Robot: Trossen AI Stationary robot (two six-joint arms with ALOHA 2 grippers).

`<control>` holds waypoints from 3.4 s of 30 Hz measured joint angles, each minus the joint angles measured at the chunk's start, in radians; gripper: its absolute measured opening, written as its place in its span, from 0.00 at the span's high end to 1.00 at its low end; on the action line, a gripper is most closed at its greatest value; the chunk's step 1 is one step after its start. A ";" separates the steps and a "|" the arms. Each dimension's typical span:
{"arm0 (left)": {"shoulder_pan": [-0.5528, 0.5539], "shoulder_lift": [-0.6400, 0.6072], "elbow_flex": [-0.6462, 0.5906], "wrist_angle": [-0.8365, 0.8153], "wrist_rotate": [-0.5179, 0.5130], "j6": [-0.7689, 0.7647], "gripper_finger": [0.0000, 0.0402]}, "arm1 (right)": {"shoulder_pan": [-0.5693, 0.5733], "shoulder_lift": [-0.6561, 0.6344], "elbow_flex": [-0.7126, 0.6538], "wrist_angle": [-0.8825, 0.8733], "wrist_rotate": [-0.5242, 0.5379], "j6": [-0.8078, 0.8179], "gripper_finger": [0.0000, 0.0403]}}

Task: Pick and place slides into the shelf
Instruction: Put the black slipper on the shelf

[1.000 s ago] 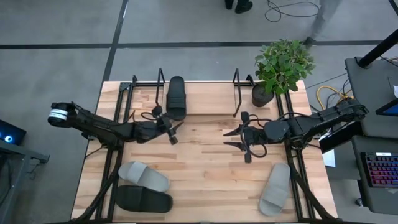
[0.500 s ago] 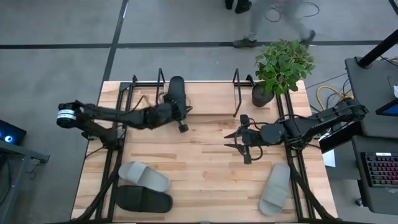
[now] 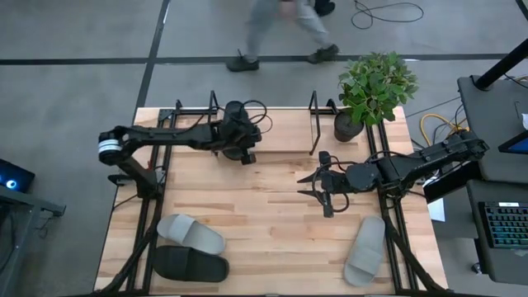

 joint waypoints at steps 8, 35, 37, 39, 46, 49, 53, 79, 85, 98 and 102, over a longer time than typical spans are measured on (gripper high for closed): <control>0.054 0.084 0.022 -0.008 0.020 0.057 1.00 | 0.000 0.000 0.000 -0.001 0.000 -0.002 0.70; 0.095 0.151 0.025 -0.123 -0.164 0.121 1.00 | 0.000 0.000 0.000 -0.001 0.000 -0.026 0.70; 0.096 0.151 0.028 -0.138 -0.182 0.126 1.00 | 0.000 0.000 0.000 -0.001 0.000 -0.026 0.70; 0.096 0.151 0.029 -0.140 -0.183 0.126 1.00 | 0.000 0.000 0.000 -0.001 0.000 -0.026 0.70; 0.095 0.143 0.030 -0.199 -0.227 0.126 1.00 | 0.000 0.000 0.000 -0.001 0.000 -0.027 0.70; 0.096 0.137 0.030 -0.209 -0.247 0.125 1.00 | 0.000 0.000 0.000 -0.002 0.000 -0.032 0.70; 0.096 0.122 0.030 -0.213 -0.252 0.125 1.00 | 0.000 0.000 0.000 -0.002 0.001 -0.034 0.70; 0.007 -0.320 0.029 -0.077 0.386 -0.090 1.00 | 0.000 0.000 -0.002 -0.014 0.035 -0.044 0.70; -0.080 -0.408 0.027 -0.047 0.395 -0.152 1.00 | 0.000 0.000 -0.002 -0.024 0.035 -0.044 0.70; -0.353 -0.521 -0.079 0.007 0.352 -0.198 1.00 | 0.000 0.000 -0.003 -0.027 0.035 -0.044 0.70; -0.433 -0.535 -0.090 0.005 0.302 -0.197 1.00 | 0.000 0.000 -0.004 -0.032 0.035 -0.044 0.70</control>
